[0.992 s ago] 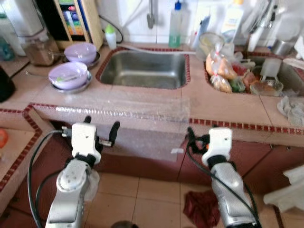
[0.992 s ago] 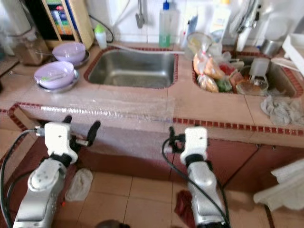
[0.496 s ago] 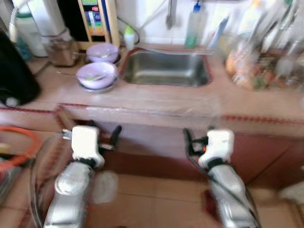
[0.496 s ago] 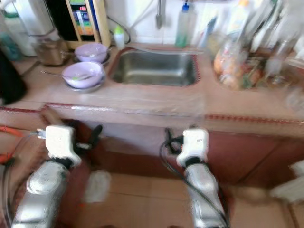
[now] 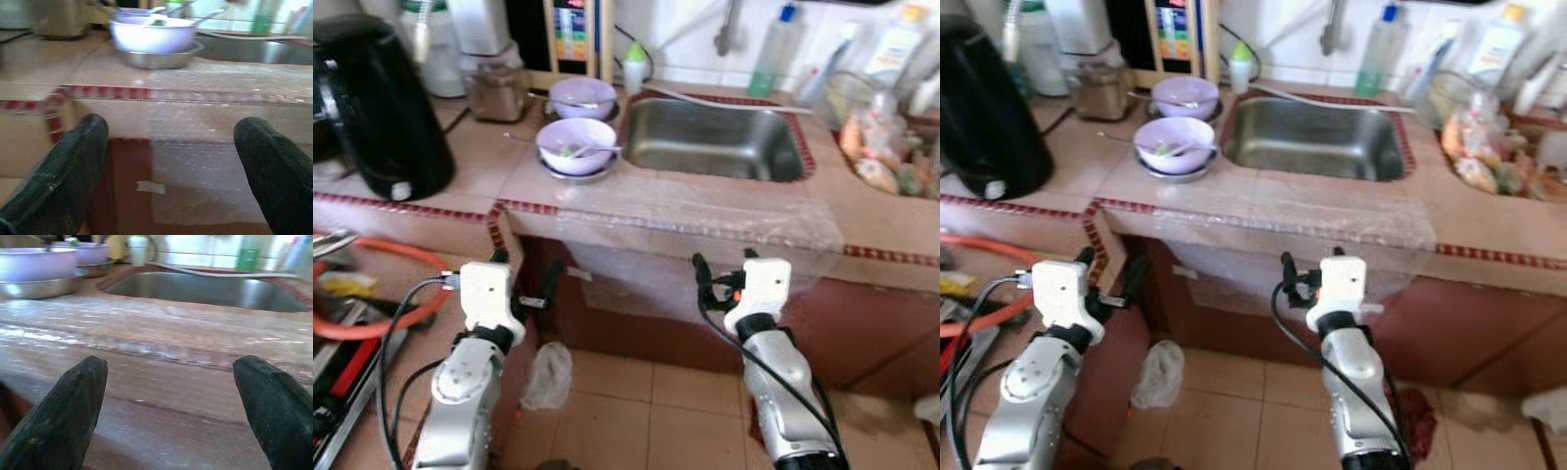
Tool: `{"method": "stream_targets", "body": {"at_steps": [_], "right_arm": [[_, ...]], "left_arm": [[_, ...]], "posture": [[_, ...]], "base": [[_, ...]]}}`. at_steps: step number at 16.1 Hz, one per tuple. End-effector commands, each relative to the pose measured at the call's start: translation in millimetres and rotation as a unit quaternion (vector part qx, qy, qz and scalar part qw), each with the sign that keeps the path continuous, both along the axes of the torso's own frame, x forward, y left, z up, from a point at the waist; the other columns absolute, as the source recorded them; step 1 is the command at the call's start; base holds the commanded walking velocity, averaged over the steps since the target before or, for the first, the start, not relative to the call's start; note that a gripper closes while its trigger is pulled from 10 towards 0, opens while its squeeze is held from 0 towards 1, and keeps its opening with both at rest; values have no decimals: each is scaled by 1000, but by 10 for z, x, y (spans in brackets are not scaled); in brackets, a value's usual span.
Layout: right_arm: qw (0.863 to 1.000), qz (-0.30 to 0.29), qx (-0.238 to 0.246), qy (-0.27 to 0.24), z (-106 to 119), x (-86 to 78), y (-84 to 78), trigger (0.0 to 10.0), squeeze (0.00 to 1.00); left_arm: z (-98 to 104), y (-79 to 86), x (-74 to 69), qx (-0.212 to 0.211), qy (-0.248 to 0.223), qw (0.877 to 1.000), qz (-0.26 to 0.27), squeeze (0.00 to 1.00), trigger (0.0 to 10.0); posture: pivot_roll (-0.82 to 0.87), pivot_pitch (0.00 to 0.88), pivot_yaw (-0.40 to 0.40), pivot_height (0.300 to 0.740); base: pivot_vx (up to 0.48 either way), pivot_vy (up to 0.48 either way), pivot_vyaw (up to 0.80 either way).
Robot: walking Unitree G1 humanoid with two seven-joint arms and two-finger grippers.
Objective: Kitchen organization
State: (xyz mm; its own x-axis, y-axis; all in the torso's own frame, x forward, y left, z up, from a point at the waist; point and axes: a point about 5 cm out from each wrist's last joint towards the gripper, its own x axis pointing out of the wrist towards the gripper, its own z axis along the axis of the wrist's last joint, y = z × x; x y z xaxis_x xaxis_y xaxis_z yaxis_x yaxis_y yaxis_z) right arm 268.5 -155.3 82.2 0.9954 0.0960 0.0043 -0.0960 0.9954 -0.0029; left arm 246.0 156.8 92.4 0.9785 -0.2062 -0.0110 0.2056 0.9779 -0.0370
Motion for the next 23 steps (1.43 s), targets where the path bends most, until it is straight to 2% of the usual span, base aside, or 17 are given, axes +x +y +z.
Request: {"method": "stream_targets", "body": {"at_steps": [1, 4, 10, 19, 23], "right_arm": [[1000, -4, -2, -15, 67, 47, -22, 10000, 0], [1000, -9, -7, -22, 101, 80, -22, 10000, 0], [1000, -19, -8, -18, 94, 103, -43, 10000, 0], [1000, -15, -2, -25, 93, 113, -16, 10000, 0], [1000, -11, -8, -28, 90, 117, -15, 10000, 0]], "left_arm": [[19, -23, 18, 2, -6, 1000, -6, 0, 10000], [70, -67, 45, 1, -19, 1000, -21, 0, 10000], [199, -204, 118, 3, -45, 998, -46, 0, 10000], [224, -213, 134, 13, -54, 997, -50, 0, 10000], [210, -180, 134, 21, -50, 998, -31, 0, 10000]], "posture": [[45, 0, -5, 740], [44, 0, 1, 740], [45, 0, 6, 740], [43, 0, 16, 740], [44, 0, 17, 740]], "base": [[0, 0, 0], [0, 0, 0], [390, 0, -94], [411, 0, 0], [0, 0, 0]]}}
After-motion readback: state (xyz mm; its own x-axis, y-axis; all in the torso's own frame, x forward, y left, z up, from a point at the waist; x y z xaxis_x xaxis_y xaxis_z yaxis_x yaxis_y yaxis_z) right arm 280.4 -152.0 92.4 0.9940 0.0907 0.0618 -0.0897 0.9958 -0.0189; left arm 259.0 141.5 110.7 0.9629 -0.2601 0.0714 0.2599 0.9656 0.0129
